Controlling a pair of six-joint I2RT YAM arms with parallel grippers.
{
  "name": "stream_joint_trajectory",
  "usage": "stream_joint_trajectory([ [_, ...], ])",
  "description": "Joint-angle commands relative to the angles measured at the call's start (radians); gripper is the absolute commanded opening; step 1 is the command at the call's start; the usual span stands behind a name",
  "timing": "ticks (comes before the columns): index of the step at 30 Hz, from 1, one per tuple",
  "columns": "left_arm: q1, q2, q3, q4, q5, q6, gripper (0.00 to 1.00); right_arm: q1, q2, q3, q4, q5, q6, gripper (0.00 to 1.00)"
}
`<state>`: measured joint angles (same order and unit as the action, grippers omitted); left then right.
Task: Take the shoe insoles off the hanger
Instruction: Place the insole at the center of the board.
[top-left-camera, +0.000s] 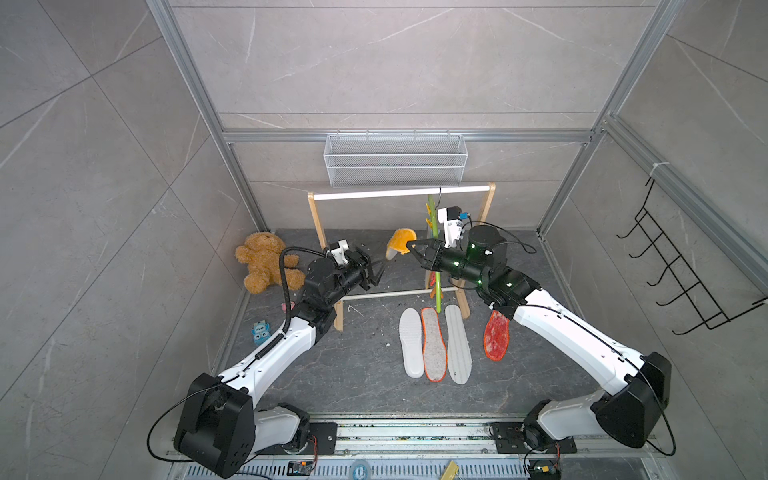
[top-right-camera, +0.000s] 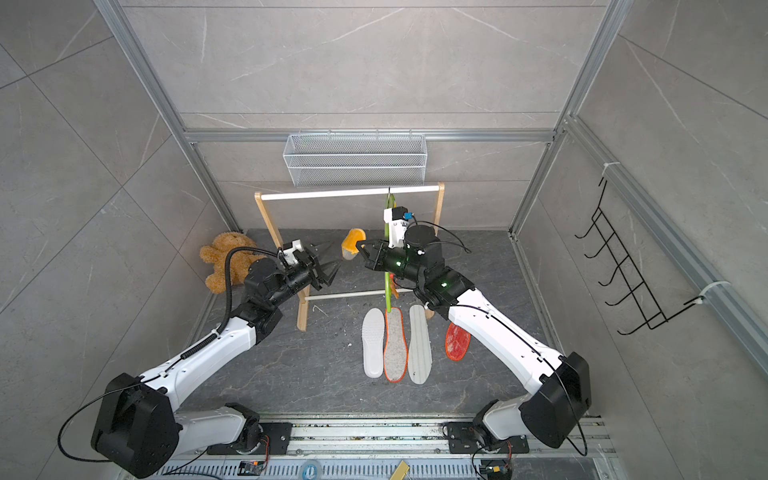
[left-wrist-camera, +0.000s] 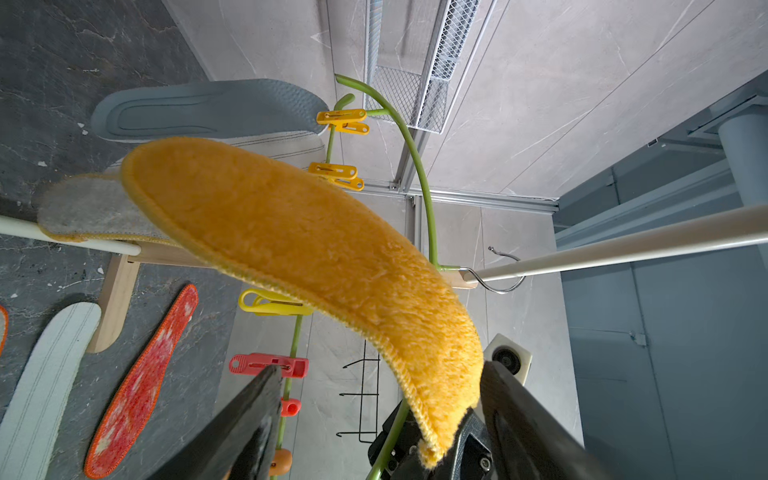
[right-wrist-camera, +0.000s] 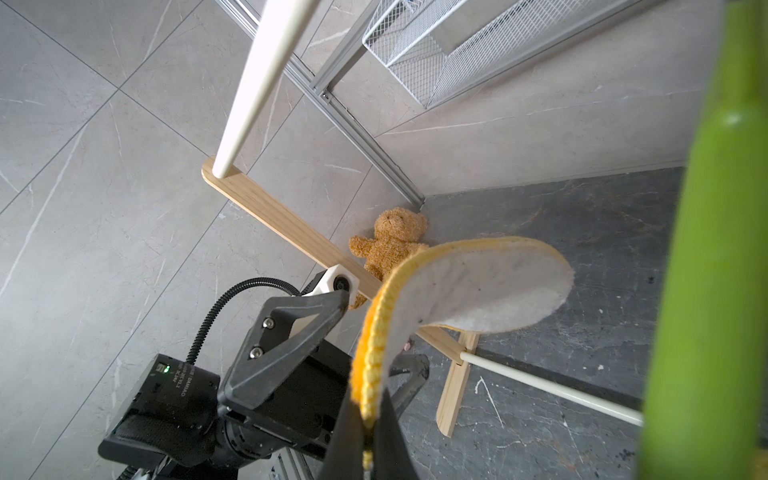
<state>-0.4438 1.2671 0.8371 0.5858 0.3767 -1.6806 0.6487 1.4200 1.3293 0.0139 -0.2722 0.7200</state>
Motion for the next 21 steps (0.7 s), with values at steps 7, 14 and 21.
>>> stream_joint_trajectory([
  [7,-0.011,0.069,0.04,0.144,0.009,-0.05,0.75,0.038,-0.036,-0.068,0.095,-0.002,-0.001,0.0],
  [14,-0.011,0.088,0.074,0.166,0.007,-0.034,0.5,0.043,-0.078,-0.13,0.097,0.012,0.011,0.0],
  [21,-0.01,0.07,0.071,0.132,0.007,0.0,0.24,0.044,-0.127,-0.169,0.09,0.027,0.006,0.0],
])
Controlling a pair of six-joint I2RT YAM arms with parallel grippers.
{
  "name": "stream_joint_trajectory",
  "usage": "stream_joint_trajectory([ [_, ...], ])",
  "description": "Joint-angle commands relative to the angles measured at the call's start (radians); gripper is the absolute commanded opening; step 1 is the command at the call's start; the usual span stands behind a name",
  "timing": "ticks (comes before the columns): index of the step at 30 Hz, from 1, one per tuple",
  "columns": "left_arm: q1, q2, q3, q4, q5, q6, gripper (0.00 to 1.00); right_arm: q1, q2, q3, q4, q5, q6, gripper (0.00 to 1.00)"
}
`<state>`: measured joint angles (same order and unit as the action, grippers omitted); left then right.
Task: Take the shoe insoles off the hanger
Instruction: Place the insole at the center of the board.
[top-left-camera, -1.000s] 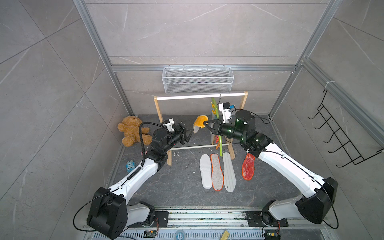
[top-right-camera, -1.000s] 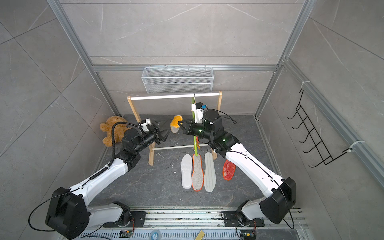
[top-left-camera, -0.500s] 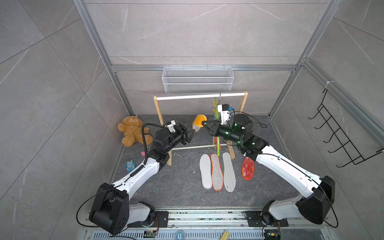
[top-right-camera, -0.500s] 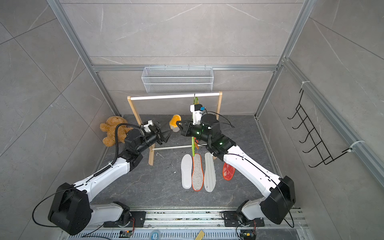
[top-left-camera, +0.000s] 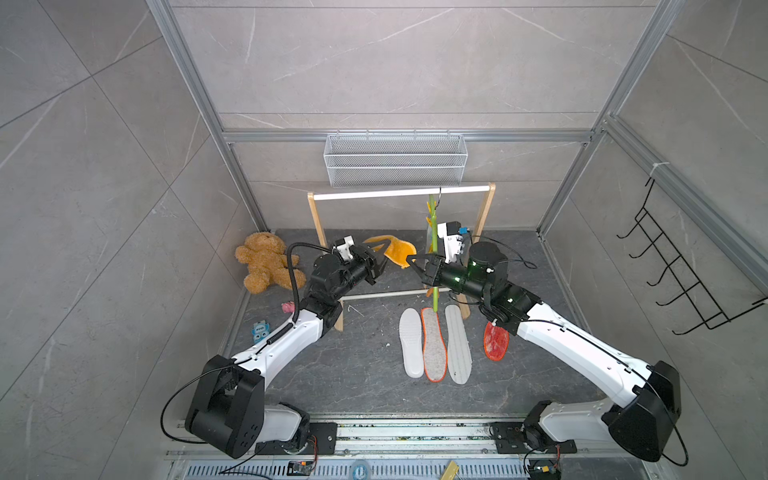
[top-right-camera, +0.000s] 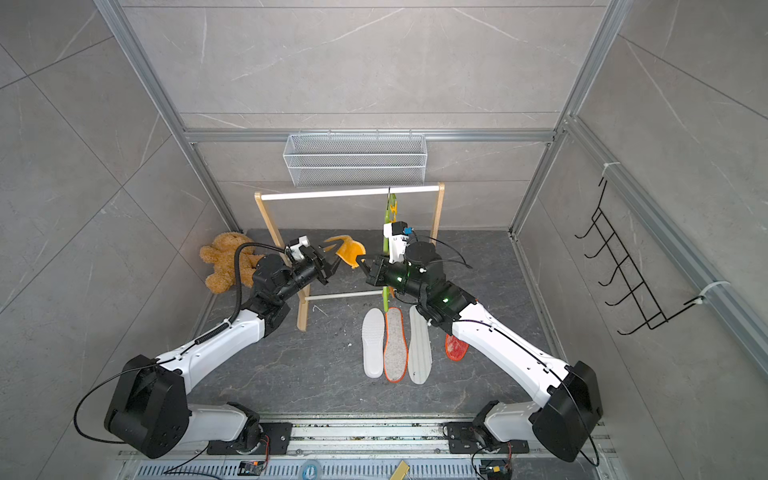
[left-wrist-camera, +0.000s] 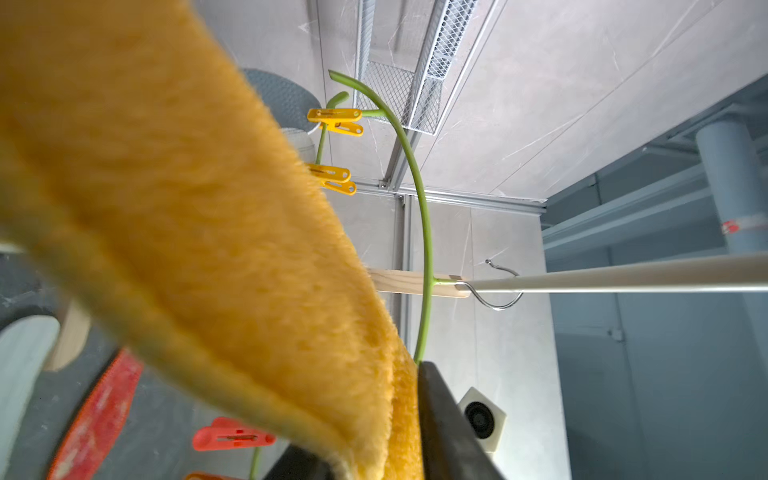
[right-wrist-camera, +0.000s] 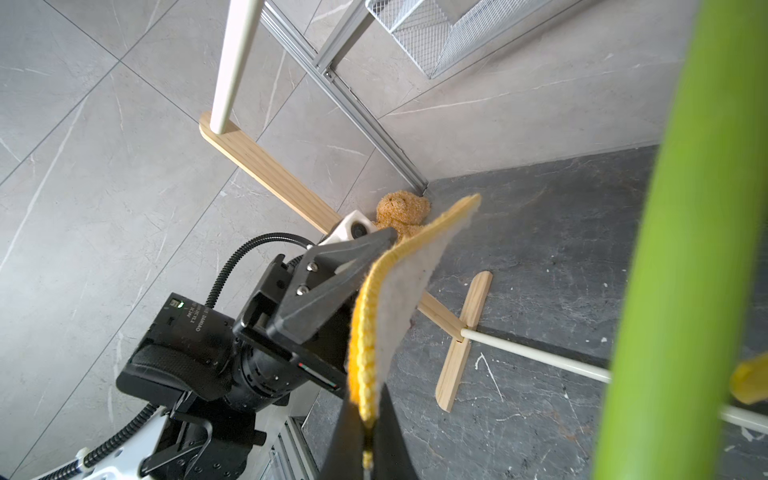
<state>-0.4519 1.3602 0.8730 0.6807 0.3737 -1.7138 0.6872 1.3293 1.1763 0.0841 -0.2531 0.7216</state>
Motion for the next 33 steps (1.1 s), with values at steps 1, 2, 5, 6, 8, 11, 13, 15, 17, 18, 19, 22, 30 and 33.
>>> stream_joint_trajectory([
  [1,-0.002,-0.028,0.035,0.026,0.009,0.036,0.22,0.005,-0.038,-0.018,0.019,0.007,0.004,0.0],
  [2,-0.002,-0.03,0.037,0.015,0.01,0.048,0.18,0.005,-0.041,-0.018,0.017,0.003,0.003,0.0],
  [5,-0.001,-0.031,0.052,-0.028,0.025,0.093,0.03,0.005,-0.045,-0.016,0.008,0.002,-0.004,0.03],
  [6,-0.001,-0.032,0.06,-0.048,0.032,0.107,0.0,0.005,-0.048,-0.013,0.002,0.003,-0.009,0.06],
  [8,-0.001,-0.034,0.072,-0.095,0.046,0.137,0.0,0.005,-0.057,-0.005,-0.016,0.004,-0.024,0.14],
  [11,-0.001,-0.047,0.078,-0.167,0.056,0.186,0.0,0.006,-0.074,0.019,-0.065,0.011,-0.053,0.27],
  [13,-0.001,-0.06,0.09,-0.231,0.057,0.234,0.0,0.005,-0.082,0.04,-0.102,0.018,-0.072,0.37],
  [15,-0.001,-0.069,0.113,-0.319,0.066,0.3,0.0,0.005,-0.085,0.068,-0.144,0.023,-0.094,0.45],
  [17,-0.001,-0.076,0.137,-0.392,0.075,0.36,0.0,0.005,-0.084,0.098,-0.184,0.027,-0.111,0.51],
  [18,0.0,-0.077,0.146,-0.43,0.08,0.389,0.0,0.006,-0.084,0.112,-0.205,0.029,-0.119,0.54],
  [19,-0.001,-0.078,0.156,-0.456,0.086,0.411,0.0,0.005,-0.082,0.124,-0.22,0.03,-0.125,0.55],
  [22,-0.001,-0.078,0.187,-0.549,0.106,0.494,0.0,0.005,-0.084,0.153,-0.258,0.032,-0.145,0.62],
  [30,-0.001,-0.104,0.255,-0.776,0.124,0.721,0.0,0.005,-0.09,0.215,-0.345,0.049,-0.191,0.71],
  [33,-0.001,-0.108,0.276,-0.844,0.141,0.791,0.0,0.005,-0.094,0.234,-0.371,0.057,-0.206,0.73],
])
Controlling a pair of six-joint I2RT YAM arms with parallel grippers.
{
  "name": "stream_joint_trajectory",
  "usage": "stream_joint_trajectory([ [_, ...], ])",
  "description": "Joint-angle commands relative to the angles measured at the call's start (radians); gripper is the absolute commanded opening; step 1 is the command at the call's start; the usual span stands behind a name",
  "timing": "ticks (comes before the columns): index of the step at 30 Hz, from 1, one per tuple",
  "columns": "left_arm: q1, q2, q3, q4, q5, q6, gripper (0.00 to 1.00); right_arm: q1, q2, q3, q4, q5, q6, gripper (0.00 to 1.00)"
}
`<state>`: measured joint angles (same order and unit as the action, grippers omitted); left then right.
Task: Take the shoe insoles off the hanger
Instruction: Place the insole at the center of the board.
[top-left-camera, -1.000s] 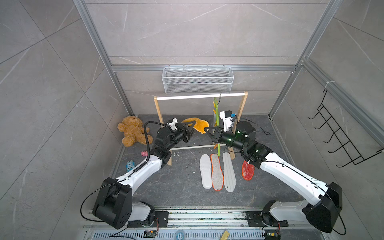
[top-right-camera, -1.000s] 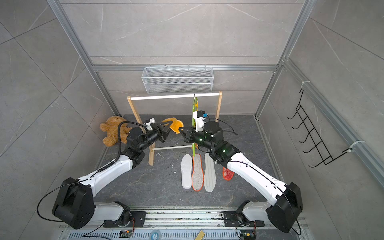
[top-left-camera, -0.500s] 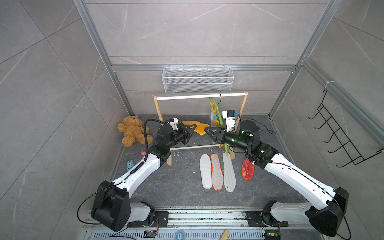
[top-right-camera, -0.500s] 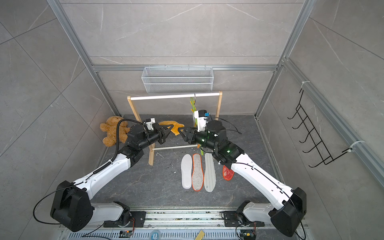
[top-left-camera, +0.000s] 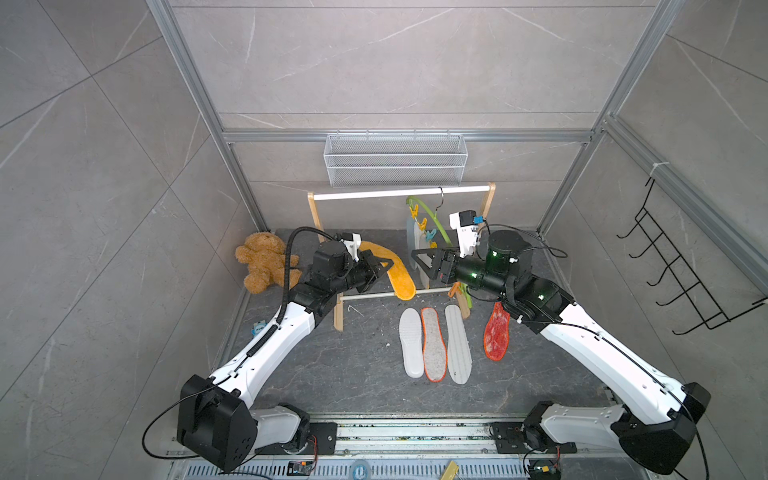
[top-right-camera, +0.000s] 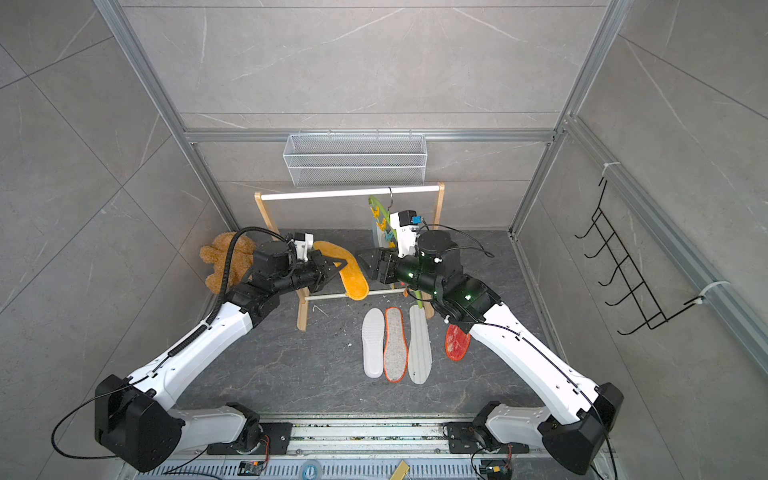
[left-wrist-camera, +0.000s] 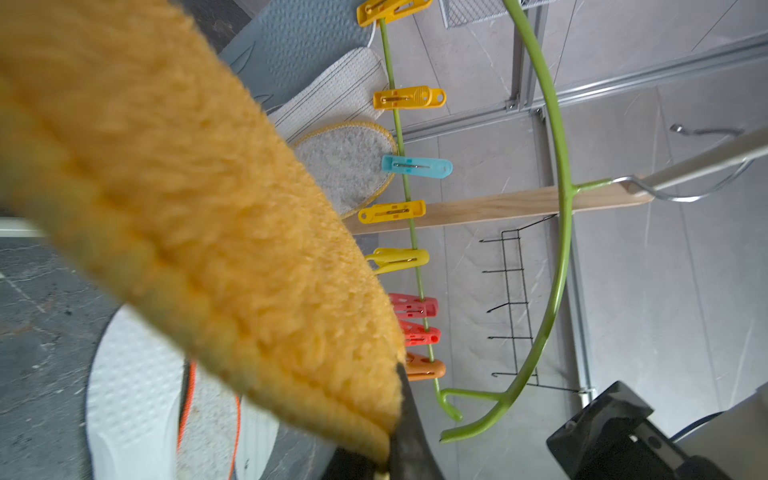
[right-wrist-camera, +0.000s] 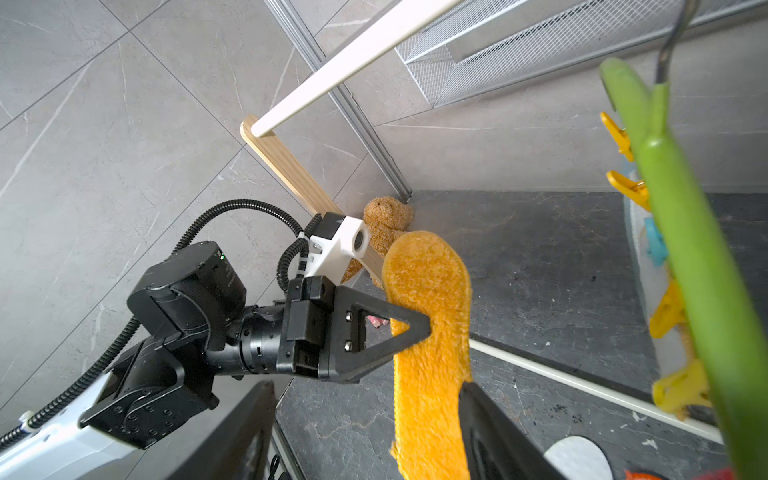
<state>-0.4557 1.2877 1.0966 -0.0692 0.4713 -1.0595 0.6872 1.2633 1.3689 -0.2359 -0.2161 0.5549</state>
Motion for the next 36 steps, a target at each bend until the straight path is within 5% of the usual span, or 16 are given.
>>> stream_joint_trajectory([
  [1,0.003,-0.036,0.057,-0.114,0.055,0.157,0.0,0.005,-0.03,0.046,-0.061,0.025,-0.043,0.73],
  [14,-0.009,-0.016,-0.046,-0.267,0.092,0.362,0.0,0.002,-0.063,0.114,-0.184,0.116,-0.129,0.74],
  [36,-0.09,0.144,-0.269,-0.22,0.074,0.425,0.0,-0.04,-0.216,-0.002,-0.274,0.274,-0.182,0.8],
])
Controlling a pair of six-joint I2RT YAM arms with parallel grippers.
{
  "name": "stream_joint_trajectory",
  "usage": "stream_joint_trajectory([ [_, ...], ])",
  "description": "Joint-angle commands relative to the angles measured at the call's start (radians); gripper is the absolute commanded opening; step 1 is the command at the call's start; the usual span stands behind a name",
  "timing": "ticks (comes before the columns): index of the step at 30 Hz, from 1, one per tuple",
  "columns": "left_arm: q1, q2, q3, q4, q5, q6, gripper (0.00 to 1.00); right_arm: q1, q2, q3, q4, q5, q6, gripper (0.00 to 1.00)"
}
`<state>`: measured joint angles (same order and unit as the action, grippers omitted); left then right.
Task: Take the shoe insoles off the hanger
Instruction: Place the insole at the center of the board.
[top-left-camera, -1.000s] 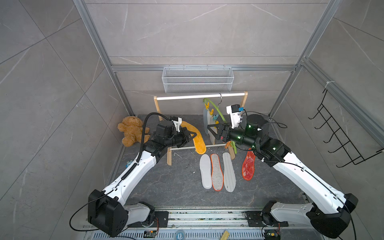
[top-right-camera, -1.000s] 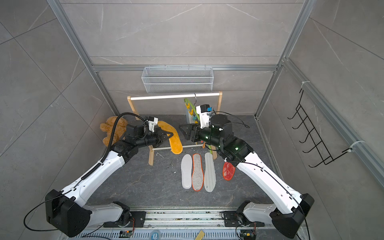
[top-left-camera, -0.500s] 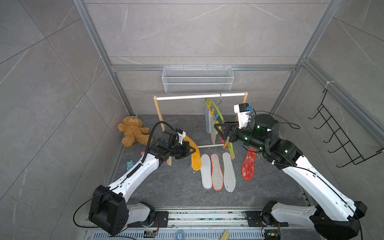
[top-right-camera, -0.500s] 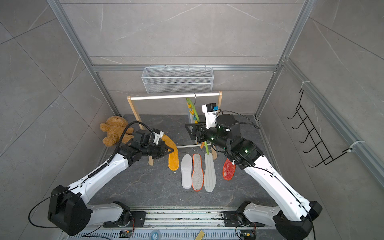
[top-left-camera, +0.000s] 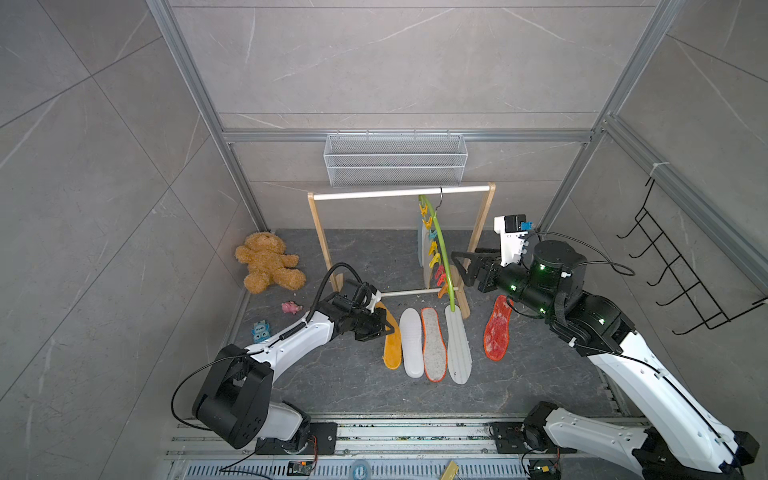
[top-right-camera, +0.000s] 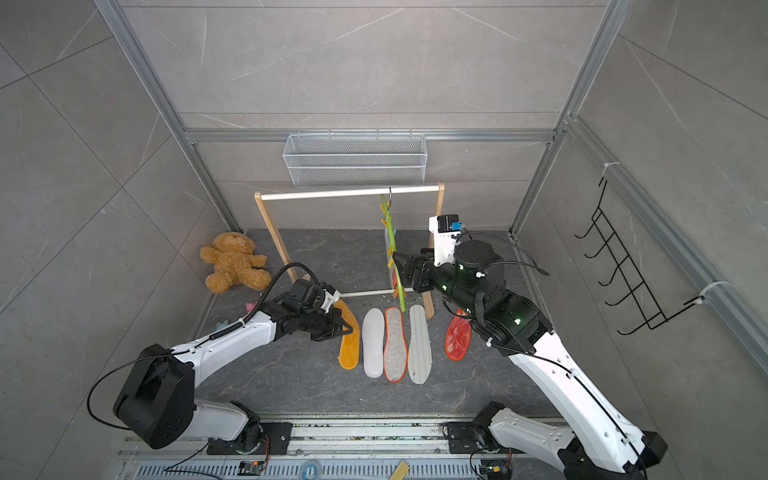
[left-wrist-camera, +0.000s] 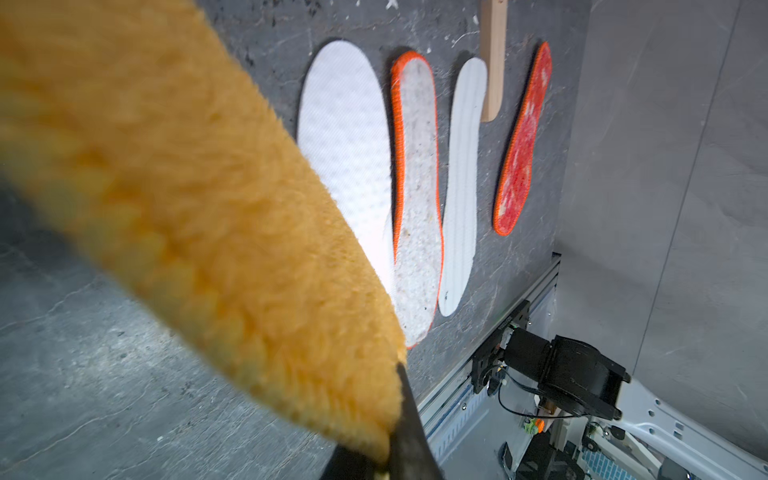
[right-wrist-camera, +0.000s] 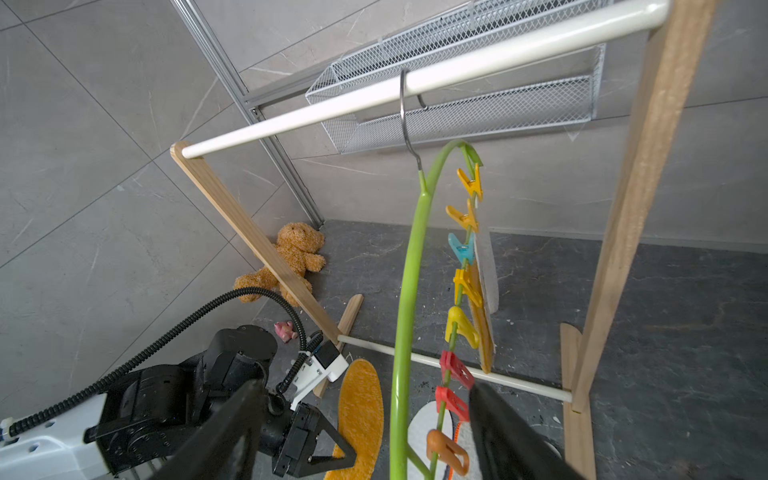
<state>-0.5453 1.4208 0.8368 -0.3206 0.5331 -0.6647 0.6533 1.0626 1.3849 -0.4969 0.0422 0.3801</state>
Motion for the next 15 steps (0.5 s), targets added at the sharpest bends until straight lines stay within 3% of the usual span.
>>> stream_joint_trajectory([
  [1,0.0,0.017,-0.019,0.038,0.012,0.031,0.0,-0.007,-0.013,-0.021,-0.012,0.013,-0.004,0.8],
  [15,0.002,0.081,-0.085,0.034,-0.032,0.028,0.0,-0.031,-0.035,-0.073,-0.009,-0.009,0.026,0.8],
])
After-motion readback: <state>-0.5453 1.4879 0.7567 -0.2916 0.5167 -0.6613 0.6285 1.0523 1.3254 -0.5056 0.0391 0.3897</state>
